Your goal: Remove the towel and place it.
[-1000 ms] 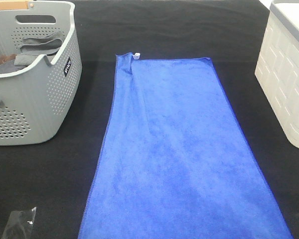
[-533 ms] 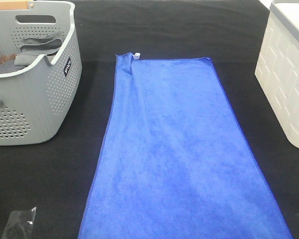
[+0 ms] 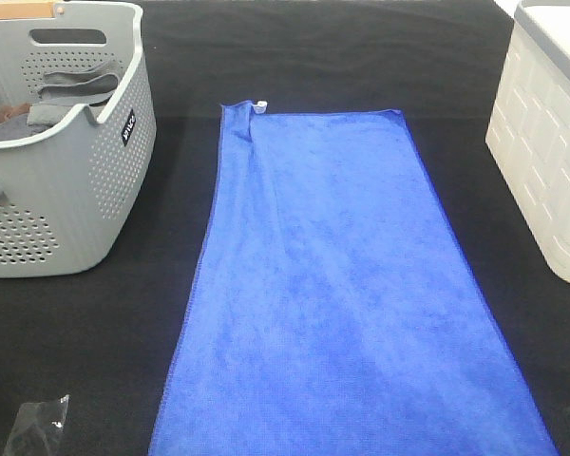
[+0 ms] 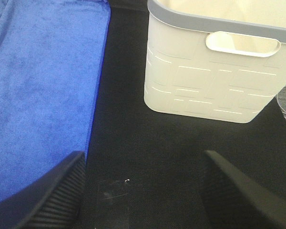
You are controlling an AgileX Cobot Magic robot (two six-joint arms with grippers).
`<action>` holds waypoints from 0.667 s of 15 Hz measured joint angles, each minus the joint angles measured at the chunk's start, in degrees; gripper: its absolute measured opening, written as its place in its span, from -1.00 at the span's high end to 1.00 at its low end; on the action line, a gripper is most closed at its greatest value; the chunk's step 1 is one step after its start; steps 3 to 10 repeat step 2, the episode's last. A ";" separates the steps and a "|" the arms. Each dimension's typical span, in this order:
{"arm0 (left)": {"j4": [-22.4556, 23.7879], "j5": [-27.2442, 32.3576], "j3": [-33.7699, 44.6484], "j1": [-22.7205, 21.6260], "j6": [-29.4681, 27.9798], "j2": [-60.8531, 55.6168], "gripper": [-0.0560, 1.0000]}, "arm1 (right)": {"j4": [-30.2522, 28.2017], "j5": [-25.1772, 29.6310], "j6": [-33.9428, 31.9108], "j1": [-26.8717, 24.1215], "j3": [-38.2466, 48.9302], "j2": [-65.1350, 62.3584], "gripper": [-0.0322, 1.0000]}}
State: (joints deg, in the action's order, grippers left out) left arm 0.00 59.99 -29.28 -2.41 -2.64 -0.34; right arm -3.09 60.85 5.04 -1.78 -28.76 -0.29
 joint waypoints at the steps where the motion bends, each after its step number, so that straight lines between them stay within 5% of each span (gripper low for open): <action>1: 0.00 0.00 0.00 0.06 0.00 0.00 -0.44 | 0.00 0.00 0.00 0.00 0.00 0.00 -0.39; 10: 0.00 0.00 0.00 0.06 0.00 0.00 -0.44 | 0.00 0.00 0.00 0.00 0.00 0.00 -0.39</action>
